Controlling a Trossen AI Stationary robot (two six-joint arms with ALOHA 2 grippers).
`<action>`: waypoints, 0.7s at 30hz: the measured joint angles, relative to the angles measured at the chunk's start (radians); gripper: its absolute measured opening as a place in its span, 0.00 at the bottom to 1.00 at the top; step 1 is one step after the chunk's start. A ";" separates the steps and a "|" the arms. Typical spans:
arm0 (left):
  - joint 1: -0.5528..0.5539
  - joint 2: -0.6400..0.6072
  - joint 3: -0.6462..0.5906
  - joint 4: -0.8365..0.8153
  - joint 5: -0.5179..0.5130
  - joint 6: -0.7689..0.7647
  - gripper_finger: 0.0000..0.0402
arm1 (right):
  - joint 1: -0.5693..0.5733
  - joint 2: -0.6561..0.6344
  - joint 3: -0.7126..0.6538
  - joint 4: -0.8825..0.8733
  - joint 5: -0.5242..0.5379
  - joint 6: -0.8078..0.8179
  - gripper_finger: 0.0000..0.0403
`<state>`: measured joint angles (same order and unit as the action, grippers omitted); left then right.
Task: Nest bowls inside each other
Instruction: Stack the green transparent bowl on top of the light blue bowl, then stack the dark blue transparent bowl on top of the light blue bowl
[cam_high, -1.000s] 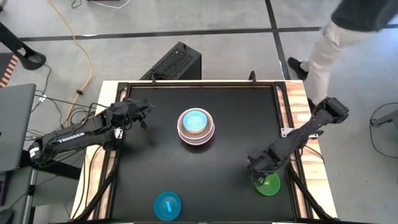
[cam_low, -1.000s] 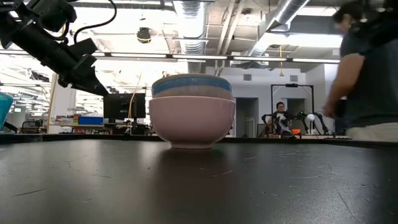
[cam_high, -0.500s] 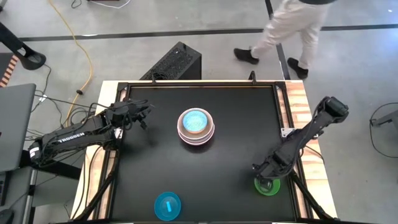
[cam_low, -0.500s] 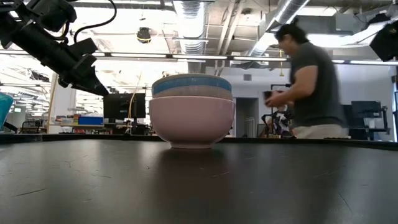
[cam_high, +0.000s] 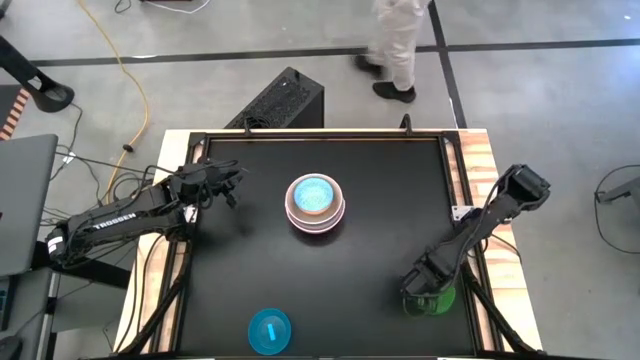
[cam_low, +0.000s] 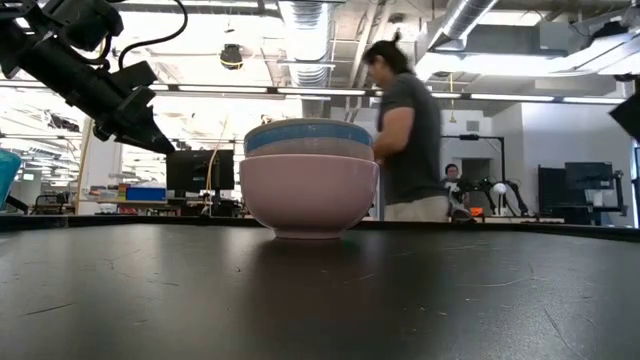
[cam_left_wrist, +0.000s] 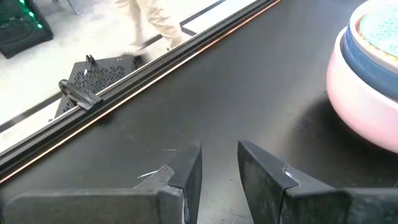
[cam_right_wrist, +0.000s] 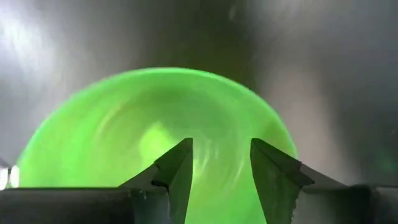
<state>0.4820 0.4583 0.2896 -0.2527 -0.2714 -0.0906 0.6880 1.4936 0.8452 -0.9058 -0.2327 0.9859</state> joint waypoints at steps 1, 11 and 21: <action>0.000 0.000 0.000 0.000 0.000 0.000 0.23 | -0.003 -0.007 0.000 -0.002 -0.018 0.000 0.44; 0.000 0.000 0.000 0.000 0.002 -0.002 0.23 | -0.092 -0.117 0.078 -0.009 0.075 0.060 0.44; 0.000 0.000 0.000 0.000 0.002 -0.004 0.23 | -0.326 -0.070 0.100 0.756 0.376 -0.184 0.44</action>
<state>0.4820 0.4582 0.2897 -0.2527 -0.2694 -0.0944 0.3621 1.4241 0.9455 -0.1494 0.1432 0.8017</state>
